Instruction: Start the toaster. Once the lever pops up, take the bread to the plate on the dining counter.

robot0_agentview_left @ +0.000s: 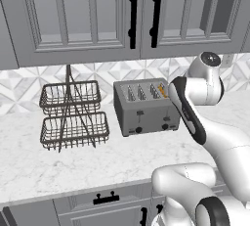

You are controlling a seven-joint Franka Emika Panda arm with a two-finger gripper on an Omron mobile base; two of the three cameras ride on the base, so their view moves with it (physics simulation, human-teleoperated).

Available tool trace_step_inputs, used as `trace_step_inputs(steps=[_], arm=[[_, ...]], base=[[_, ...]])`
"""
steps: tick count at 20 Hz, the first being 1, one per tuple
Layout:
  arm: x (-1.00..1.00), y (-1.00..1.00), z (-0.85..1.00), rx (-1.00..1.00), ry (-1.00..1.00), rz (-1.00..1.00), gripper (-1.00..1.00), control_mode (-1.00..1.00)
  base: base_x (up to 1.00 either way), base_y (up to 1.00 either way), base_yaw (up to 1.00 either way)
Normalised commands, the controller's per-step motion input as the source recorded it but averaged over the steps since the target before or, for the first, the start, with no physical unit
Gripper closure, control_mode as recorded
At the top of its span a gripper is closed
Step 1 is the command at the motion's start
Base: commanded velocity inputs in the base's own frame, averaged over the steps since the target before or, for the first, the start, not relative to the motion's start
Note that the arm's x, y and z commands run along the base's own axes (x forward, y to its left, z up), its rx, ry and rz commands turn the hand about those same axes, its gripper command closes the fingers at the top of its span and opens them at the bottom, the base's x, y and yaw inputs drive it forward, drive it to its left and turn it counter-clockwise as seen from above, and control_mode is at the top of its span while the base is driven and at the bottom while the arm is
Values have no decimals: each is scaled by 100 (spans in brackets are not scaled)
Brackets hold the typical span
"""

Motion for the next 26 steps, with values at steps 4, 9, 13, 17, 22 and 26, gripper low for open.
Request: trace_step_inputs(steps=[4, 9, 13, 17, 22, 26], arm=[[0, 0, -2, 0, 0, 0, -100, -100], [0, 0, 0, 0, 0, 0, -100, -100], [0, 0, 0, 0, 0, 0, -100, -100], [0, 0, 0, 0, 0, 0, -100, -100], [0, 0, 0, 0, 0, 0, -100, -100], [0, 0, 0, 0, 0, 0, -100, -100]], base=[[0, 0, 0], [0, 0, 0], [0, 0, 0], [0, 0, 0], [0, 0, 0], [0, 0, 0]])
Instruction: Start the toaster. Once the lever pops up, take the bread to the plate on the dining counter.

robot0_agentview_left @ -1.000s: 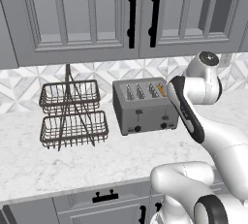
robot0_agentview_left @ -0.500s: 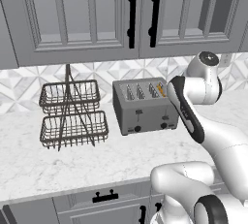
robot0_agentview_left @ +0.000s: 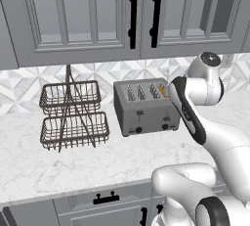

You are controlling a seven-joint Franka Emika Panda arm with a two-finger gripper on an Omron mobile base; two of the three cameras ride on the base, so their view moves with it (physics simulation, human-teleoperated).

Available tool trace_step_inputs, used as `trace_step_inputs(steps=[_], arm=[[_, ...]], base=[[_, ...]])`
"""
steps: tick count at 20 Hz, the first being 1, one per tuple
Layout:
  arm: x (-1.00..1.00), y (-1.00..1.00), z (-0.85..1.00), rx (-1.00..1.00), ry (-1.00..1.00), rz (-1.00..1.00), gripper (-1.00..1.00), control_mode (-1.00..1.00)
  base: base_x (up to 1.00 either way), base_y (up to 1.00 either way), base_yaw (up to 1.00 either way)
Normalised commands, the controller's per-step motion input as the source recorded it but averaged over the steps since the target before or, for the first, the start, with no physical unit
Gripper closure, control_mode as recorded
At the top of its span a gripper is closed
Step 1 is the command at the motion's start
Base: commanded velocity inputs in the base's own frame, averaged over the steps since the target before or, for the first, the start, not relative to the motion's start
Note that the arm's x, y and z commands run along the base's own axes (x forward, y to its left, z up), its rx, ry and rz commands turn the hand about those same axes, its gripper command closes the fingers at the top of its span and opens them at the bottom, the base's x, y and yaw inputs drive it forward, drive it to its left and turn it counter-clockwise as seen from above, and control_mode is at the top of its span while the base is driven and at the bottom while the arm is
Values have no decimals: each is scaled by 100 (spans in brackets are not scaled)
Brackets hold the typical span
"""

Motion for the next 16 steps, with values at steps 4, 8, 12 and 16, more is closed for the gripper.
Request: trace_step_inputs(steps=[4, 8, 12, 16], arm=[[0, 0, 0, 0, 0, 0, -100, -100], [0, 0, 0, 0, 0, 0, -100, -100], [0, 0, 0, 0, 0, 0, -100, -100], [0, 0, 0, 0, 0, 0, -100, -100]], base=[[0, 0, 0], [0, 0, 0], [0, 0, 0], [0, 0, 0]])
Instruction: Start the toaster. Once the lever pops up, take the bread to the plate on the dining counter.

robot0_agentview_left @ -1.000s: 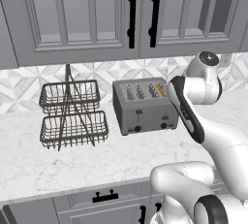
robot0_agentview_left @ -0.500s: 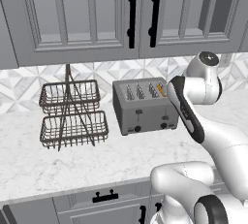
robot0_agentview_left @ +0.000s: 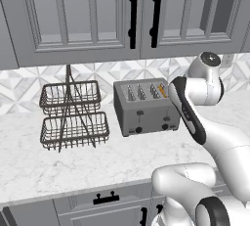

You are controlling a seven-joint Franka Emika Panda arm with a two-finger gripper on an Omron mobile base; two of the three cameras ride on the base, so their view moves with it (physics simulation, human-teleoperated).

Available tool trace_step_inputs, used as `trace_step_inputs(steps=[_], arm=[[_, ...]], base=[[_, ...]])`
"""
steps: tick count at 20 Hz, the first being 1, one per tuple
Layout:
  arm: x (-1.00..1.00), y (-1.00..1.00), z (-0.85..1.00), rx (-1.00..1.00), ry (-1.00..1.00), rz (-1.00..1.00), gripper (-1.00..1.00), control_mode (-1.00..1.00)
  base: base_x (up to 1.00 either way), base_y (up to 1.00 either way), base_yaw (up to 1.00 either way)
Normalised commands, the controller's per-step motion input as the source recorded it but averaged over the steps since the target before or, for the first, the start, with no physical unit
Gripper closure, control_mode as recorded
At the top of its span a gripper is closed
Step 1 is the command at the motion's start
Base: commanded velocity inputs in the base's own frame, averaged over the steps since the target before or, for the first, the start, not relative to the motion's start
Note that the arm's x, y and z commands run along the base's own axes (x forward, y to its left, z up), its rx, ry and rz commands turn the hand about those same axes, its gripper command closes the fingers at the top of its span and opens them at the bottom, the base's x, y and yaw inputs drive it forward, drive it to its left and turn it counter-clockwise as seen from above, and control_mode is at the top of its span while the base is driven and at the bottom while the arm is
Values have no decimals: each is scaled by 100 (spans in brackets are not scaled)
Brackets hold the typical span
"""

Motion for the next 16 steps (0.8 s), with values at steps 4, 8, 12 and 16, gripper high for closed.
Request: trace_step_inputs(steps=[4, 8, 12, 16], arm=[[0, 0, 0, 0, 0, 0, -100, -100], [0, 0, 0, 0, 0, 0, -100, -100], [0, 0, 0, 0, 0, 0, -100, -100], [0, 0, 0, 0, 0, 0, -100, -100]], base=[[0, 0, 0], [0, 0, 0], [0, 0, 0], [0, 0, 0]])
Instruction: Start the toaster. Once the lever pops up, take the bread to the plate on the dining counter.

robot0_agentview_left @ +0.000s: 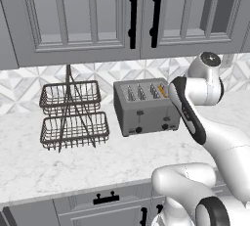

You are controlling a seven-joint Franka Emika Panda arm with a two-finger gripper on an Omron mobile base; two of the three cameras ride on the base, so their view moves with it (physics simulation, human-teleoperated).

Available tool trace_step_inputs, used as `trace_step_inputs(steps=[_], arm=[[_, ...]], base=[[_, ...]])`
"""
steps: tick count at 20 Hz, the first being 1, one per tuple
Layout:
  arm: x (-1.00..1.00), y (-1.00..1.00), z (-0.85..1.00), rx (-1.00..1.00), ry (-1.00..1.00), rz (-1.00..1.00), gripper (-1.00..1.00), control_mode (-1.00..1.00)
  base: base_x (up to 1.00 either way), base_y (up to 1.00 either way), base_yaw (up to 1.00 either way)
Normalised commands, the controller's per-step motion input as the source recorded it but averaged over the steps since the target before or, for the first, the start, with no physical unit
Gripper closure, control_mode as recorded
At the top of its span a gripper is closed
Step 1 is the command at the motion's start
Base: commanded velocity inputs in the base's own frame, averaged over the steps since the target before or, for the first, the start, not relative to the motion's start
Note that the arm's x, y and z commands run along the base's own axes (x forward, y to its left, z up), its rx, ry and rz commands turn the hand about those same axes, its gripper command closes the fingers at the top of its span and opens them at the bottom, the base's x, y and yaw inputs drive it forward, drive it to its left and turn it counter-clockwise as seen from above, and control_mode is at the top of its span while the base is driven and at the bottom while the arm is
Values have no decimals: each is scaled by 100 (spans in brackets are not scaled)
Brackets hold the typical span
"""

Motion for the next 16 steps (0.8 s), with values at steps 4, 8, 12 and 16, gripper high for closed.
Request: trace_step_inputs(steps=[4, 8, 12, 16], arm=[[0, 0, 0, 0, 0, 0, -100, -100], [0, 0, 0, 0, 0, 0, -100, -100], [0, 0, 0, 0, 0, 0, -100, -100], [0, 0, 0, 0, 0, 0, -100, -100]], base=[[0, 0, 0], [0, 0, 0], [0, 0, 0], [0, 0, 0]])
